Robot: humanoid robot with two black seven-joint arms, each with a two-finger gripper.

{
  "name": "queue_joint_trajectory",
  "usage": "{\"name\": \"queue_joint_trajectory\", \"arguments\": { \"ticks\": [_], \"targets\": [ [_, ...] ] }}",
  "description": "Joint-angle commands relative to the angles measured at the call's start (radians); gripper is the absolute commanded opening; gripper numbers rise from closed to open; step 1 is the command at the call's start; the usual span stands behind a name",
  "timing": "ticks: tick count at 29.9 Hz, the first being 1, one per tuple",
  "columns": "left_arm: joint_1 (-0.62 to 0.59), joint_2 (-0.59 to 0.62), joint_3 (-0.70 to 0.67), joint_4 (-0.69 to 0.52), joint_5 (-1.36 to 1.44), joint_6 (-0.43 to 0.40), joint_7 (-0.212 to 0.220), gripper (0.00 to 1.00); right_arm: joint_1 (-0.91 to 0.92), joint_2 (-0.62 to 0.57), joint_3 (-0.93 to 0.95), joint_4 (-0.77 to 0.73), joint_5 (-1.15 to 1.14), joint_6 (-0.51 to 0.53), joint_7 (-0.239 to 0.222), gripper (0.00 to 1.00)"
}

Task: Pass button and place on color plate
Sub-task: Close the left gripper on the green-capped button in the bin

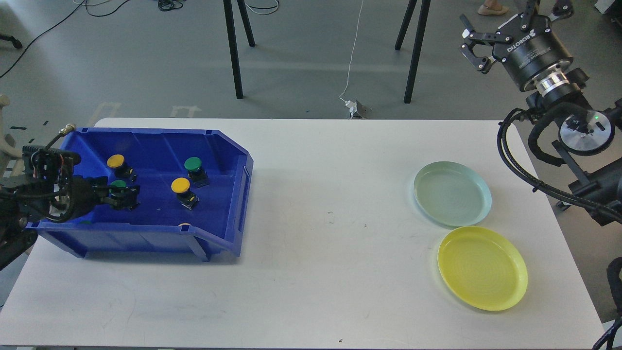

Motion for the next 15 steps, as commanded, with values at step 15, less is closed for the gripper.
{"name": "queue_joint_trajectory", "arguments": {
  "ticks": [15],
  "targets": [
    [-0.027, -0.063, 0.002, 0.109, 0.012, 0.002, -0.024, 0.76, 0.002, -0.004, -0.002, -0.001, 0.000, 0.000, -0.002, 1.00]
  ]
}}
